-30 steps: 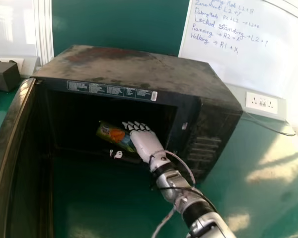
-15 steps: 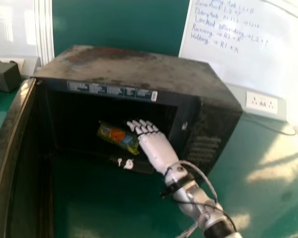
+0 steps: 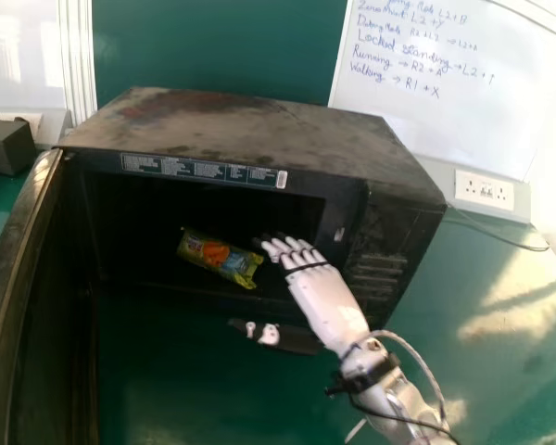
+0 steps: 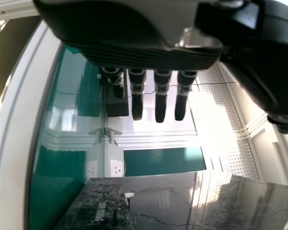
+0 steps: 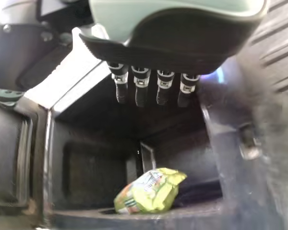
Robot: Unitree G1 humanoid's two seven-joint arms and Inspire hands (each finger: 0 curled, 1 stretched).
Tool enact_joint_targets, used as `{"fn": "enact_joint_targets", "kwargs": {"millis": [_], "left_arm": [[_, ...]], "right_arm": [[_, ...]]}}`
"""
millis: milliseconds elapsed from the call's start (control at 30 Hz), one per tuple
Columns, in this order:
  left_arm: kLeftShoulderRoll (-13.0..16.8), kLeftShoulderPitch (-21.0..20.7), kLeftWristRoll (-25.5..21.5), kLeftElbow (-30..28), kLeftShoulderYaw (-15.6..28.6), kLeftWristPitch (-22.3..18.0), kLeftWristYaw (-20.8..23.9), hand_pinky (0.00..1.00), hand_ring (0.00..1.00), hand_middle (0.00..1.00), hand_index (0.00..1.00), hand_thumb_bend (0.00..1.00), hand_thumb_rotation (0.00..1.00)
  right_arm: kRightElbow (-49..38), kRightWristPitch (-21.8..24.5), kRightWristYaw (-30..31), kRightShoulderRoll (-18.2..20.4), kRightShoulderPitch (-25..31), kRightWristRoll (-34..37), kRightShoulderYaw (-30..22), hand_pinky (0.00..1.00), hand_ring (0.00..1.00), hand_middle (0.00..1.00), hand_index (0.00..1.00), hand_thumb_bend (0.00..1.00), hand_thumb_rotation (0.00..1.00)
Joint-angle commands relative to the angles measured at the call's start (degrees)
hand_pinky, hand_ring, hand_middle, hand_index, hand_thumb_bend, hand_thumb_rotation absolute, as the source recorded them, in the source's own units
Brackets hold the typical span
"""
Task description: Put biscuit inside oven
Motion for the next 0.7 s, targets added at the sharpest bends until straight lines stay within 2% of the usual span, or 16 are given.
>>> {"fn": "enact_joint_targets", "kwargs": {"millis": [0,67,200,367,533,667], "left_arm": [[0.1,0.0,-0.2,0.5,0.1,-0.6,-0.4,0.89,0.88,0.91,0.92,1.00,0.94],[0.6,0.0,-1.0,0.7,0.0,-0.7,-1.0,0.87,0.88,0.91,0.93,1.00,0.96],[1.8,-0.6,-1.8,2.0,0.4,-1.8,-2.7,0.90,0.90,0.95,0.96,1.00,0.98],[2.5,-1.4,-1.3,3.3,0.9,-3.3,-3.7,0.85,0.90,0.96,0.97,1.00,0.99],[2.6,-1.9,-0.8,3.6,1.0,-4.0,-3.7,0.91,0.94,0.98,0.99,1.00,0.96],[2.6,-2.2,-0.8,3.8,0.8,-4.1,-3.7,0.99,0.97,1.00,1.00,1.00,0.98]], "right_arm": [[-1.8,-2.1,1.8,-1.4,3.1,3.3,-2.1,0.99,1.00,1.00,1.00,1.00,1.00],[-3.0,-3.8,3.1,-2.3,5.3,5.0,-3.6,0.99,1.00,1.00,1.00,1.00,1.00],[-4.9,-6.4,6.5,-3.7,9.2,9.1,-6.4,1.00,1.00,1.00,1.00,1.00,1.00],[-6.8,-9.0,12.3,-4.4,13.7,16.2,-8.9,1.00,1.00,1.00,1.00,1.00,1.00],[-6.9,-12.6,21.4,-5.2,17.0,29.4,-10.2,0.98,1.00,1.00,1.00,1.00,1.00],[-6.6,-11.3,31.7,-6.0,18.5,42.2,-11.3,0.97,1.00,1.00,1.00,1.00,1.00]]}}
